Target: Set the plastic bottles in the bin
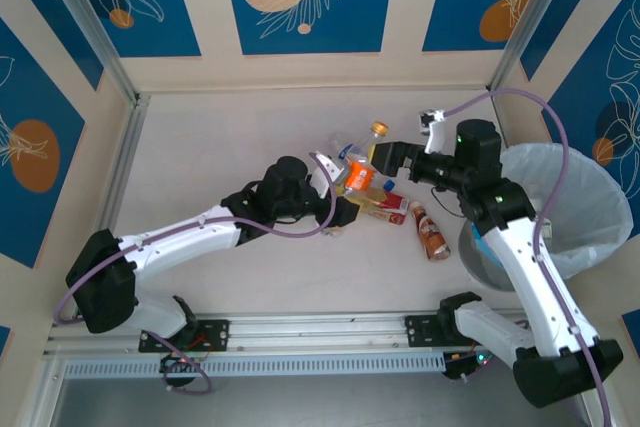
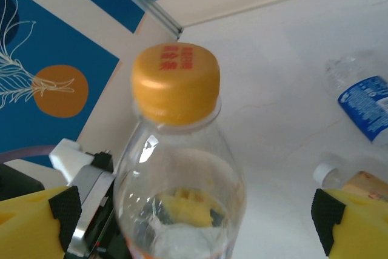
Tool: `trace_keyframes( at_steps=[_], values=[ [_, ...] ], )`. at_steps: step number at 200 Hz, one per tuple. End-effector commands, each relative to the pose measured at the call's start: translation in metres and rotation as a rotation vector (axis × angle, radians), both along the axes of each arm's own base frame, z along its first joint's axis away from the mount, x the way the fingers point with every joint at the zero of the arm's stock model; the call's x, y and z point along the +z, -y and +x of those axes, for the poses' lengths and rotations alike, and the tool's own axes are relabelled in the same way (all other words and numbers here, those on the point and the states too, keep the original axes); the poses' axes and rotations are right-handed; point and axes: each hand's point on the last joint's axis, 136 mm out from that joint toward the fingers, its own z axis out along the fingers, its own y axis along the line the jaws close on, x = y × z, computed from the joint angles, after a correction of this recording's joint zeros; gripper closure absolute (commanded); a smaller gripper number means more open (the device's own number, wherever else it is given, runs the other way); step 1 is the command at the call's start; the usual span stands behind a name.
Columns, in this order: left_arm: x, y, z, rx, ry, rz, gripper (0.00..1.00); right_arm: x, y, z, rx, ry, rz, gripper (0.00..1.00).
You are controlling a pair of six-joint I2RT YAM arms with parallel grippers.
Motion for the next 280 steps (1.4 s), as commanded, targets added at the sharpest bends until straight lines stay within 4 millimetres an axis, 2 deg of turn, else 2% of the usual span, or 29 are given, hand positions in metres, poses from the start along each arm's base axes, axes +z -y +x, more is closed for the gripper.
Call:
trace_keyframes(
  at_steps=[1,39,96,120,141,190,208,222,261,269,280],
  values=[
    [0.029,0.008,-0.008,-0.084,0.059,-0.083,0.57,0.022,-0.02,0.002,0.078,0.036,0.046,0.0],
    [0.029,0.012,-0.012,-0.121,0.062,-0.088,0.58,0.021,-0.032,0.015,0.092,0.024,0.063,0.02],
    [0.03,0.015,-0.012,-0.126,0.055,-0.083,0.58,0.021,-0.034,0.011,0.12,0.043,0.048,0.21],
    [0.028,0.015,-0.012,-0.124,0.049,-0.081,0.58,0.02,-0.033,0.009,0.121,0.043,0.046,0.34],
    [0.028,0.015,-0.011,-0.123,0.043,-0.082,0.58,0.021,-0.033,0.01,0.115,0.043,0.053,0.49],
    [0.027,0.014,-0.01,-0.113,0.04,-0.082,0.58,0.023,-0.029,0.011,0.092,0.066,0.041,0.7],
    [0.025,0.014,-0.009,-0.107,0.037,-0.074,0.57,0.024,-0.026,0.011,0.085,0.073,0.035,0.84],
    [0.025,0.013,-0.008,-0.098,0.037,-0.071,0.53,0.026,-0.024,0.01,0.081,0.08,0.029,1.0],
    [0.024,0.011,-0.003,-0.065,0.038,-0.067,0.41,0.029,-0.013,0.01,0.032,0.088,0.019,1.0],
    [0.025,0.01,-0.002,-0.062,0.039,-0.07,0.35,0.03,-0.01,0.01,0.02,0.092,0.018,1.0],
    [0.027,0.01,-0.003,-0.062,0.042,-0.077,0.2,0.031,-0.006,0.01,0.008,0.098,0.013,1.0]
  ],
)
